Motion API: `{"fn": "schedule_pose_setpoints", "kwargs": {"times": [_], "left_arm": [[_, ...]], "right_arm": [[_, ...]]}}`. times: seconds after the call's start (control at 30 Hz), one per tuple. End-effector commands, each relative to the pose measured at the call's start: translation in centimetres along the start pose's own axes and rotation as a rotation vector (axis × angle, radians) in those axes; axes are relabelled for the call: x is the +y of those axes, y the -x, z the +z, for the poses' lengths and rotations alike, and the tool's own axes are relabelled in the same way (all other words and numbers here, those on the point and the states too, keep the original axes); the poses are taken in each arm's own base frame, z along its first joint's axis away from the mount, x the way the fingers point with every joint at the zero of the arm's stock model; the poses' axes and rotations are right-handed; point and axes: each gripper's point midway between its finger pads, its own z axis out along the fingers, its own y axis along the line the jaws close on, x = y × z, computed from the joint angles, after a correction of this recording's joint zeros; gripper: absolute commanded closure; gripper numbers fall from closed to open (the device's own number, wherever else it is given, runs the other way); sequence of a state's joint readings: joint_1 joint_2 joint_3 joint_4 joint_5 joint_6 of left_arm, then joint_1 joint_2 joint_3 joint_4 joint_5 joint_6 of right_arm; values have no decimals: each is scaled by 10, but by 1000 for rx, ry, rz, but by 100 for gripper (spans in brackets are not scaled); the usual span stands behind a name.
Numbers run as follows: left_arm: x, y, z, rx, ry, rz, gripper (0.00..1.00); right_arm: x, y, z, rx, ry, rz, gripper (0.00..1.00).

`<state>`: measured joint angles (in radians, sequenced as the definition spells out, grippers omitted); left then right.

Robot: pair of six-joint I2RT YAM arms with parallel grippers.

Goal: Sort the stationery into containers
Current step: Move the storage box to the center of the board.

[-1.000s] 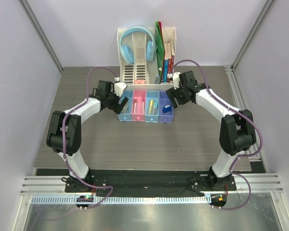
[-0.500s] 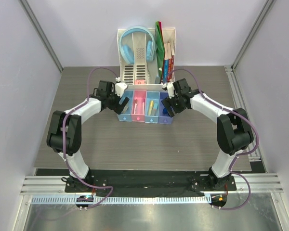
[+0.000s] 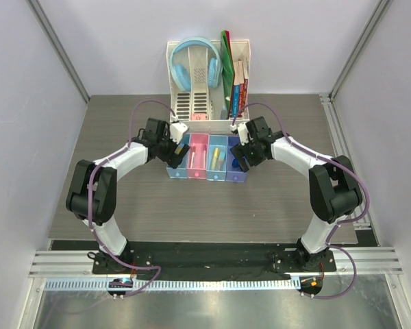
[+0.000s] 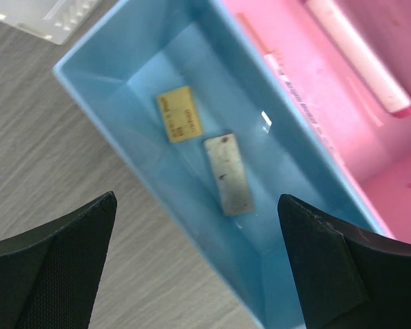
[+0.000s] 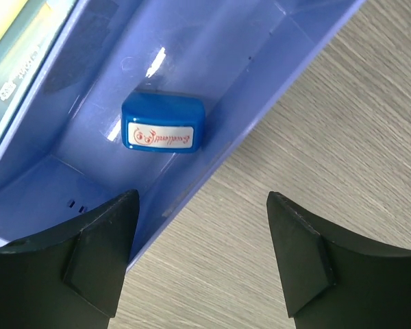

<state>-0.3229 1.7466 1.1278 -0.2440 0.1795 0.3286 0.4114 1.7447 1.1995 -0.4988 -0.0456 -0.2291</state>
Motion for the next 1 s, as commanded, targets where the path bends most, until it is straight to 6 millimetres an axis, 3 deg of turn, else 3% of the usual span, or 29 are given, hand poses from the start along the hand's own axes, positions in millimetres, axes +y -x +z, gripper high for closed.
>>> {"fn": "schedule_pose_setpoints", "kwargs": {"times": [0.0,0.23,0.6,0.97], "left_arm": [[-28,3,-18,-3,-65,16,0],[-47,-3,-21,18,-95,33,0],[-60,-14,-22,44,-123,44,0],[-57,-10,-24,39,-112,52,0]], "right_arm": [[0,14,-21,-63,-16,-8,19],[4,8,-25,-58,-8,-11,20],[11,-4,-33,-50,-6,-25,20],[21,-13,-39,-50,-2,-45,20]]}}
